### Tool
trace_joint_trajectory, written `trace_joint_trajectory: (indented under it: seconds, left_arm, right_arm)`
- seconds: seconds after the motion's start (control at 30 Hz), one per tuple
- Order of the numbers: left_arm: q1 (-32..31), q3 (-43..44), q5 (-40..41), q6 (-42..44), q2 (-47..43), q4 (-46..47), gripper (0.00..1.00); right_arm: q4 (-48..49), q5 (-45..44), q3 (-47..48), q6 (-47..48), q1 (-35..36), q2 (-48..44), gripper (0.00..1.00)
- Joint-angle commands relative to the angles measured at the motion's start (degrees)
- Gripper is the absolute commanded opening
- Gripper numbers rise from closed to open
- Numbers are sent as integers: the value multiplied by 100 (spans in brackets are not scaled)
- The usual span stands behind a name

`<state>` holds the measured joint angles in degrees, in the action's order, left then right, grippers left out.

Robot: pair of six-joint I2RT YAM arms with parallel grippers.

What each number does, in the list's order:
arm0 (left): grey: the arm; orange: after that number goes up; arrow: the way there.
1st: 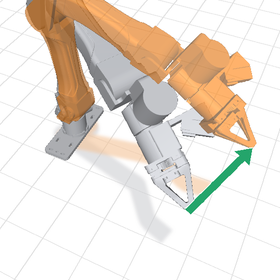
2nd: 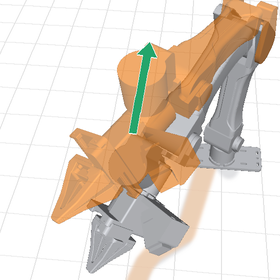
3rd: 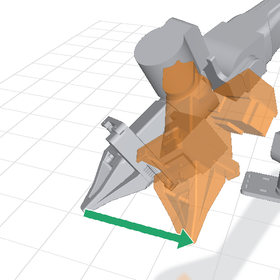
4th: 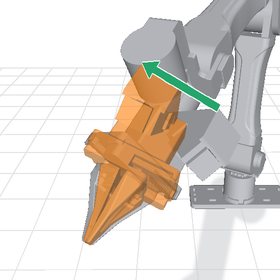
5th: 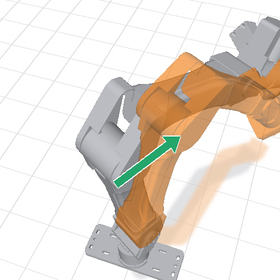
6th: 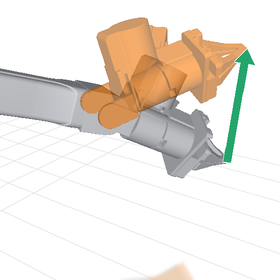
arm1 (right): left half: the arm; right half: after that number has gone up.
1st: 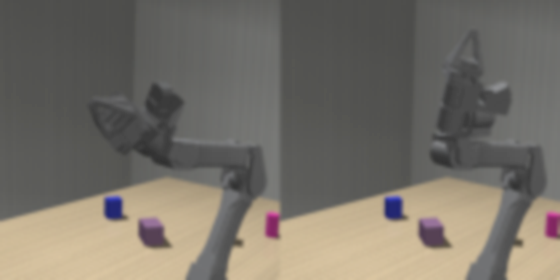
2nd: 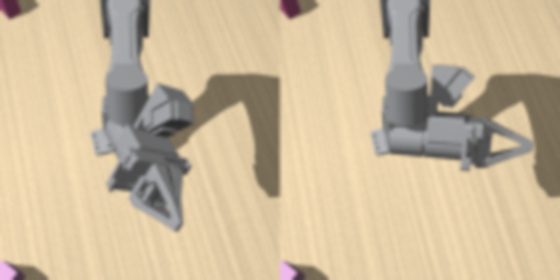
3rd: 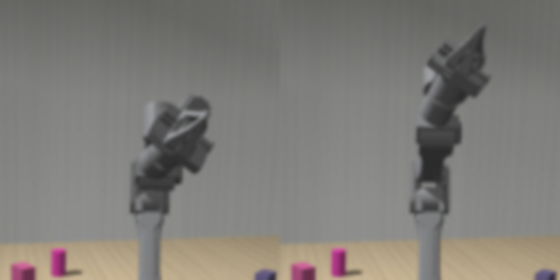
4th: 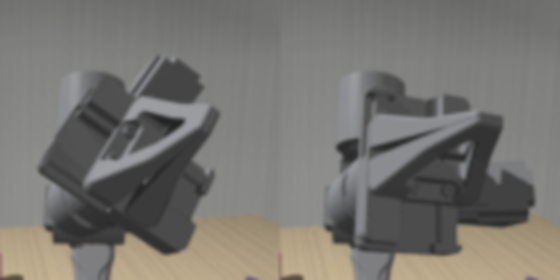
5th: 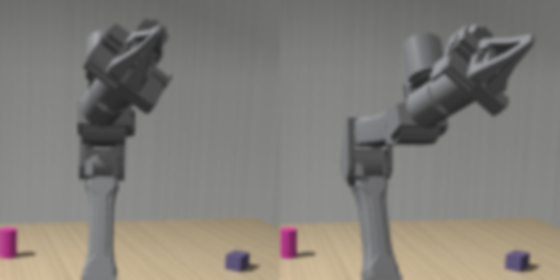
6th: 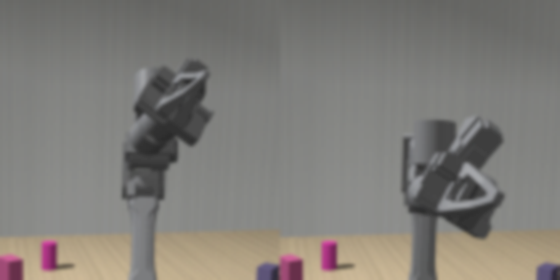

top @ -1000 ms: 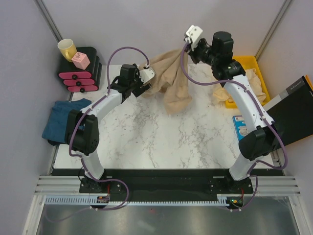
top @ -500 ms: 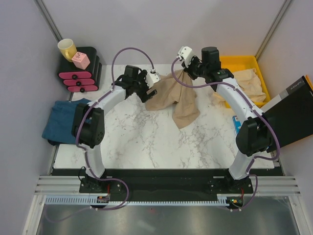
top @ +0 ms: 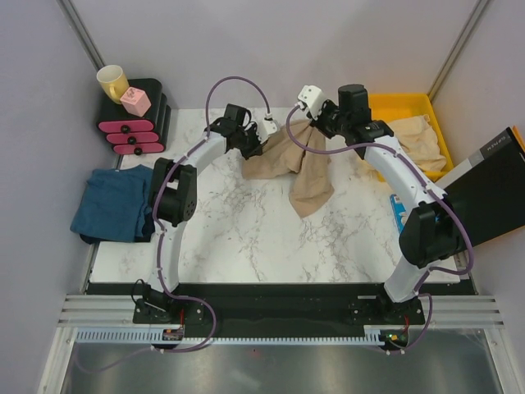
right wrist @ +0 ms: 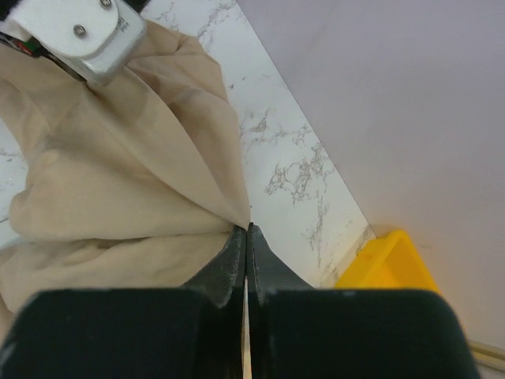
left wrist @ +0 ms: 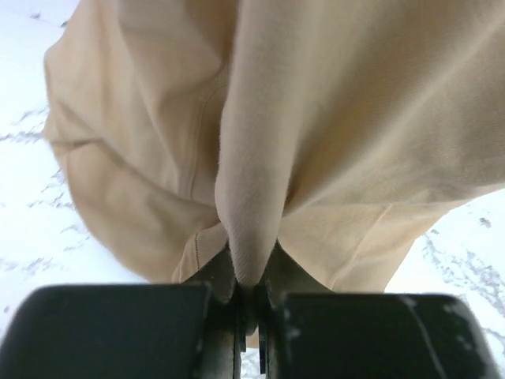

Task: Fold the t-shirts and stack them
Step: Flatten the tshirt out

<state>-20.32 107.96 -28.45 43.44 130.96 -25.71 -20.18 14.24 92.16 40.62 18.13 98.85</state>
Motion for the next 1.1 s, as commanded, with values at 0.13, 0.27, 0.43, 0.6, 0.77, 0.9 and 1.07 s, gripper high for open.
trace_joint_trajectory:
  seconds: [0.13, 0.27, 0.43, 0.6, 0.77, 0.9, 1.07]
  left_arm:
    - [475, 234, 1516, -284, -1614, 31, 2]
    - [511, 278, 2526, -11, -2204, 364, 2]
    - [502, 287, 2783, -11, -2697, 568, 2]
    - [459, 243, 2976, -46, -2935, 568, 2]
    - [388, -47, 3564, 24, -3120, 865, 2]
    - [362, -187, 3961, 164, -3208, 1139, 2]
    - [353, -346, 3935, 165, -3296, 1200, 2]
  right_arm:
    - [1593, -1589, -681, 683, 6, -191, 0]
    - [2368, -2047, -699, 965, 6, -24, 0]
    - [3598, -2250, -629, 1491, -11, 152, 0]
    - [4120, -2364, -164, 1581, -3, 565, 0]
    - [4022, -2426, -101, 1274, -38, 645, 0]
    - [3312, -2628, -67, 808, -38, 653, 33]
    - [1909, -2277, 118, 27, -423, 548, 79]
